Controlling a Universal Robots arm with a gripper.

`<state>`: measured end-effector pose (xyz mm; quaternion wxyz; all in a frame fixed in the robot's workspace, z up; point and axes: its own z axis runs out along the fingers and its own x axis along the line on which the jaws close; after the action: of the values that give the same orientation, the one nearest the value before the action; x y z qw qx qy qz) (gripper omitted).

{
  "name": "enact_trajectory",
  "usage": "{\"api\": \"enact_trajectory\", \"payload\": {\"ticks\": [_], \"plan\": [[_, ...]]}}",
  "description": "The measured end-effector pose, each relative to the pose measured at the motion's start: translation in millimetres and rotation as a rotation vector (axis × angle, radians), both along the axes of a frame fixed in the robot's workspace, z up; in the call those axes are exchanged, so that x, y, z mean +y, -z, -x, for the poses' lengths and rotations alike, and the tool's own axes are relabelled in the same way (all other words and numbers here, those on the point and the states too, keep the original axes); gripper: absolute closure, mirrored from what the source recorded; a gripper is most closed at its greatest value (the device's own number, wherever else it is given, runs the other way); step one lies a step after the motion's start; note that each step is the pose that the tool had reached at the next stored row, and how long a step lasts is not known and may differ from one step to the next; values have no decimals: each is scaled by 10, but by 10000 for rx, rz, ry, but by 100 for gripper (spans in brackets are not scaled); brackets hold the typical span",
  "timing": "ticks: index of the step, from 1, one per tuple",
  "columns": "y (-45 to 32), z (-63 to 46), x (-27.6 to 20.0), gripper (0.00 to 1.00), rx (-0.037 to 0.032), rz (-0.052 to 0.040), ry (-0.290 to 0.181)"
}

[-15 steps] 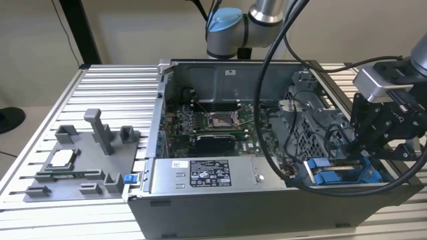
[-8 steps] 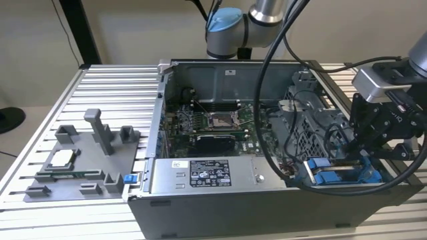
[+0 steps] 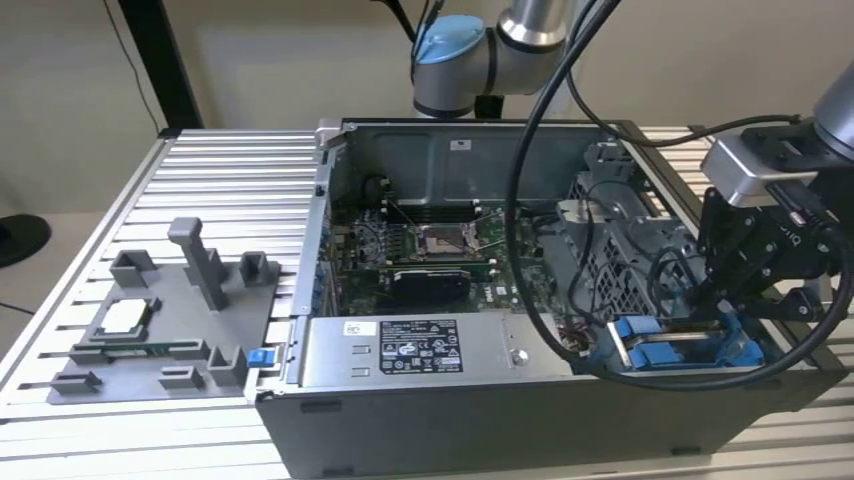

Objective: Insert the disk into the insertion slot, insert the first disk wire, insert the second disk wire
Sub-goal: 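Insert the first disk wire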

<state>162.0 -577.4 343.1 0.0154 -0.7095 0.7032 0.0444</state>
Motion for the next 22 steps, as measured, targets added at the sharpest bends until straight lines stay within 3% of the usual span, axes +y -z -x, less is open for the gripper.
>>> {"api": "enact_trajectory", "payload": {"ticks": [16,22], "plan": [[35,0,-3,100,2,0,218],[86,0,-4,100,3,1,226]]}}
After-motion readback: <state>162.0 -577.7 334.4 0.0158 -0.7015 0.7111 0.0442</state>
